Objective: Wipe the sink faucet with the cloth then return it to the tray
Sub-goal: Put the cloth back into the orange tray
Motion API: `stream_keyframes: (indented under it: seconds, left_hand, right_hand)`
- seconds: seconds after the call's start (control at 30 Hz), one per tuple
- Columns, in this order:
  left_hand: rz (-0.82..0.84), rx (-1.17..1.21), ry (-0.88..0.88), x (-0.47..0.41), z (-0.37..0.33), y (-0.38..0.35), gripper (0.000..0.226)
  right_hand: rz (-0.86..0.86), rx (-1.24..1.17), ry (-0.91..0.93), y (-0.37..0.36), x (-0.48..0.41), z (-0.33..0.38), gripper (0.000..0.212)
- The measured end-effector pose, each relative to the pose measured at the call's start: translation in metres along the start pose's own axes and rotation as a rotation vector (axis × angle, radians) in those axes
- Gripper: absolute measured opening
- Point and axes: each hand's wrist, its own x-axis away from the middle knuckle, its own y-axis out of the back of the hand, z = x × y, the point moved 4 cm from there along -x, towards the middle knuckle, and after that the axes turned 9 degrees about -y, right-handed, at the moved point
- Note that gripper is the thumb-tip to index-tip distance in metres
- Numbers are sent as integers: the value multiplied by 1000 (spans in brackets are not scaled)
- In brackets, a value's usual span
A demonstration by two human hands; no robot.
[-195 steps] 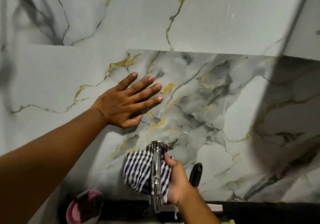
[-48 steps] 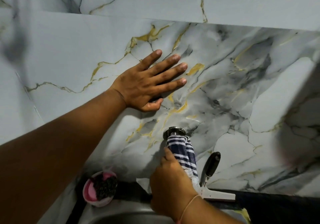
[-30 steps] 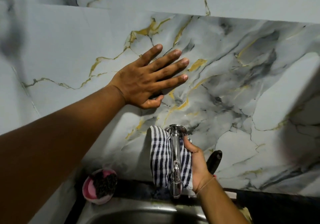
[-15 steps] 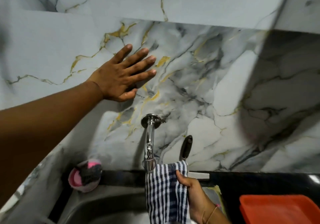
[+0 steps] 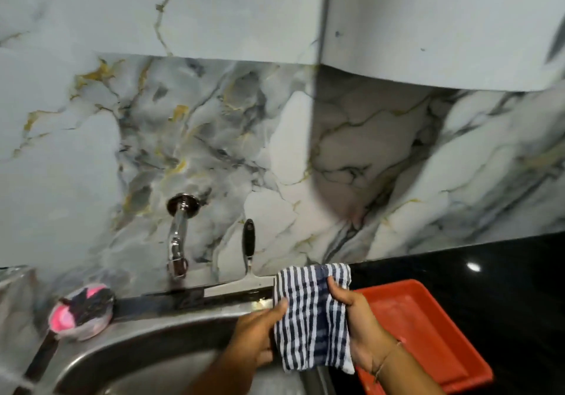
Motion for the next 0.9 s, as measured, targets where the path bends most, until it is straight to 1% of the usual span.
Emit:
stream_keyframes:
  seconds: [0.03,0.1,0.17,0.2,0.27,0.4,0.47,0.5,0.57,0.63,0.7,0.77,0.83,0.87,0.9]
  left_hand:
    - [-18,7,1,-4,16,-13,24]
    - [-58,-25,-2,-13,38,-32,8]
    - [-105,-123,-3,-24,59,-57,4]
    - [-119,-167,-5,-28,65,-65,5]
    - [-124,-205,14,-39,83,-90,9]
    - [-124,-225,49,-67,112,-143,11]
    - [-119,-309,32,-82,122,-168,7]
    - [-116,-386,8,-90,126,-178,6]
    - [-143,-564,-46,-107,131,-192,23]
    - [-149,-679,-100,-120,131,-204,27]
    - [-128,-790,-152,-131,130,-211,29]
    - [-105,-916,-173,-140,133,-212,39]
    - [-105,-1005,-149,-145,141,-209,58]
    - [-106,-1038,-153,-145,144,-208,61]
    - [-113,-1061,-189,-145,146,-207,58]
  right_hand:
    - [-32,22,-28,19,6,-4,54]
    - [-81,92,-57,50,14,-7,41]
    - [-181,206,-28,95,23,-2,27]
    - [-244,279,-10,113,26,3,24]
    - [-320,398,-2,152,30,14,26]
    - [-400,507,-26,223,20,41,36]
    - [-471,552,-30,254,7,51,36]
    - [-514,573,-26,265,0,54,32]
    - [-594,612,10,278,-11,56,20]
    - [-663,657,55,287,-24,55,26]
    - [-727,721,85,292,-36,52,25]
    - [-810,880,80,293,-43,46,35]
    - [-914,1098,59,289,-43,40,50]
    - [-972,1176,51,288,-41,37,55]
    - [-1026,1214,54,288,-39,34,60]
